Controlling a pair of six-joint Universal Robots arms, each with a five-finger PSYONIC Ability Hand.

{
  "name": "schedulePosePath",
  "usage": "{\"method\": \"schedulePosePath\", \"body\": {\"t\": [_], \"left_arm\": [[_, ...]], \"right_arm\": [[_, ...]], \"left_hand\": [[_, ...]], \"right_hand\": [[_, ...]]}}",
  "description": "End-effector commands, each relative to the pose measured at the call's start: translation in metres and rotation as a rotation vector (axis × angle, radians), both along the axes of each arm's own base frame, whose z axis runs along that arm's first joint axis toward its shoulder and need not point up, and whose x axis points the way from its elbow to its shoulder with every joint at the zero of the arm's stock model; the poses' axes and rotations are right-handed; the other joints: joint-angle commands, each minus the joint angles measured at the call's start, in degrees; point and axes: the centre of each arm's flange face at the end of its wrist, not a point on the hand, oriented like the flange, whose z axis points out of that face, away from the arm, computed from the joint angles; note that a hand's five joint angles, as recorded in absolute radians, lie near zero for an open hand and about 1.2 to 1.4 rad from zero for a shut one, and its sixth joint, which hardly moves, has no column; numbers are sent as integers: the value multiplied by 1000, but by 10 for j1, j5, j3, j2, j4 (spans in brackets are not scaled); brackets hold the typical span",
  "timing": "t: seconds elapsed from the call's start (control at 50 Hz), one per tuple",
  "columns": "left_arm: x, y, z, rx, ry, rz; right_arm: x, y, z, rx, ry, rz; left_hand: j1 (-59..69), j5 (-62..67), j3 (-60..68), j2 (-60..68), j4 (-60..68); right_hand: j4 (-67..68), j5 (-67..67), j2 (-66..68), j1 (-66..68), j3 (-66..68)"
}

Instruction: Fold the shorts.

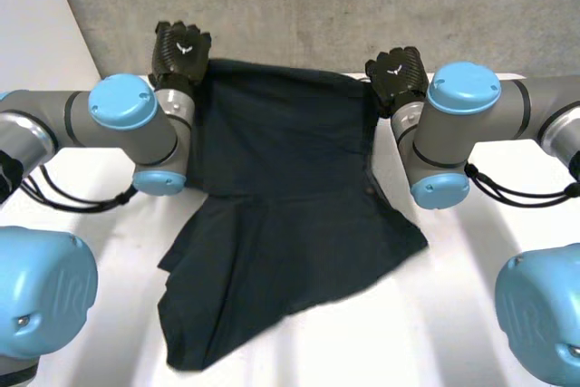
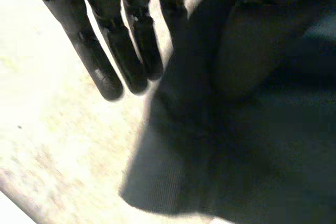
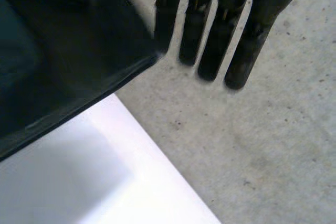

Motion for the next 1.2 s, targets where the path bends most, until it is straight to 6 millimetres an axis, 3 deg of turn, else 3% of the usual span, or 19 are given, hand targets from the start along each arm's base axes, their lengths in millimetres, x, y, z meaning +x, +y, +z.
{"method": "schedulePosePath", "body": {"t": [0.02, 0.12, 0.22, 0.28, 0.3, 0.36, 0.38, 0.44, 0.46, 0.52, 0.54, 0.62, 0.72, 0.78, 0.92, 1.06, 1.2], "left_arm": [[-6, 6, -4, -6, -18, -28], [-2, 18, 0, 6, -20, -22], [1, 50, 16, 48, -35, -40], [5, 80, 24, 96, -54, -57], [9, 99, 27, 136, -67, -59], [15, 129, 29, 207, -84, -58], [19, 150, 29, 271, -91, -54], [23, 184, 29, 379, -84, -55], [24, 208, 29, 454, -62, -71], [27, 241, 28, 574, -9, -107], [29, 262, 23, 661, 28, -132], [36, 306, 4, 840, 92, -168], [45, 345, -24, 944, 32, -198], [50, 354, -38, 967, 2, -198], [57, 355, -51, 979, -9, -175], [75, 332, -59, 961, 39, -44], [94, 311, -67, 929, 53, 74]], "right_arm": [[1, 4, 13, -4, -9, 20], [-8, 19, 49, -11, -41, 28], [-16, 49, 86, -17, -32, 145], [-23, 64, 90, 37, 0, 218], [-31, 72, 89, 90, 24, 254], [-42, 86, 82, 195, 59, 293], [-48, 94, 75, 267, 79, 307], [-59, 104, 56, 388, 112, 312], [-67, 110, 42, 455, 135, 306], [-77, 120, 25, 503, 178, 319], [-82, 129, 17, 514, 210, 343], [-95, 142, 0, 505, 257, 390], [-102, 151, -22, 506, 243, 419], [-104, 154, -31, 503, 250, 423], [-103, 147, -46, 462, 238, 417], [-101, 138, -53, 436, 242, 404], [-101, 137, -61, 462, 247, 403]], "left_hand": [[-420, -437, -445, -432, -444], [-420, -437, -445, -432, -444], [-420, -437, -445, -432, -444], [-401, -418, -426, -413, -425], [-394, -412, -419, -406, -418], [-378, -395, -402, -389, -401], [-363, -380, -387, -374, -386], [-349, -366, -374, -361, -373], [-311, -328, -335, -322, -334], [-283, -301, -308, -295, -307], [-273, -291, -298, -285, -297], [-216, -233, -241, -228, -240], [-113, -131, -138, -125, -137], [-120, -137, -145, -132, -144], [-174, -191, -198, -185, -197], [-240, -257, -264, -251, -263], [-235, -252, -259, -246, -258]], "right_hand": [[-269, -274, -262, -174, -268], [-269, -274, -262, -174, -268], [-269, -274, -262, -174, -268], [-269, -274, -262, -174, -268], [-269, -274, -262, -174, -268], [-269, -274, -262, -174, -268], [-269, -274, -262, -174, -268], [-269, -274, -262, -174, -268], [-269, -274, -262, -174, -268], [-245, -250, -238, -150, -243], [-235, -240, -228, -140, -233], [-194, -199, -187, -99, -193], [-88, -93, -81, 7, -87], [-88, -93, -81, 7, -87], [-58, -63, -51, 37, -57], [237, 232, 244, 333, 239], [431, 426, 438, 526, 432]]}}
